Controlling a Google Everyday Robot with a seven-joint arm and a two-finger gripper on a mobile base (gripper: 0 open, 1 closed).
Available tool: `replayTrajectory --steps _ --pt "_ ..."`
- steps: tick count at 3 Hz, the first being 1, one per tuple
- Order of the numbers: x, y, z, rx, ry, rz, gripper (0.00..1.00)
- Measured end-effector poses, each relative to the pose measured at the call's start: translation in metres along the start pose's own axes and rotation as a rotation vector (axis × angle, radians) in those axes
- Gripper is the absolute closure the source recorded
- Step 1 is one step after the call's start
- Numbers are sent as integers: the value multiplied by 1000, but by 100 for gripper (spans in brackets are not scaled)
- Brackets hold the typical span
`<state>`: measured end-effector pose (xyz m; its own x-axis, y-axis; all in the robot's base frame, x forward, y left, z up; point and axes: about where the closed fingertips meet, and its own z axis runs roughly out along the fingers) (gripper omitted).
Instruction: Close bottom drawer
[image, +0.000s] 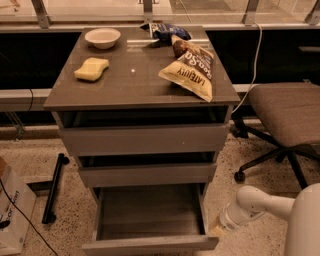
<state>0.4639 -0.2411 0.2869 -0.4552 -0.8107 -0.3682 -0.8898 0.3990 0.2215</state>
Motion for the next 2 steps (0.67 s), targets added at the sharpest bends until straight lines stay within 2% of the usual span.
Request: replayTrajectory --steps 2 --pt "40 22 60 -114 61 102 100"
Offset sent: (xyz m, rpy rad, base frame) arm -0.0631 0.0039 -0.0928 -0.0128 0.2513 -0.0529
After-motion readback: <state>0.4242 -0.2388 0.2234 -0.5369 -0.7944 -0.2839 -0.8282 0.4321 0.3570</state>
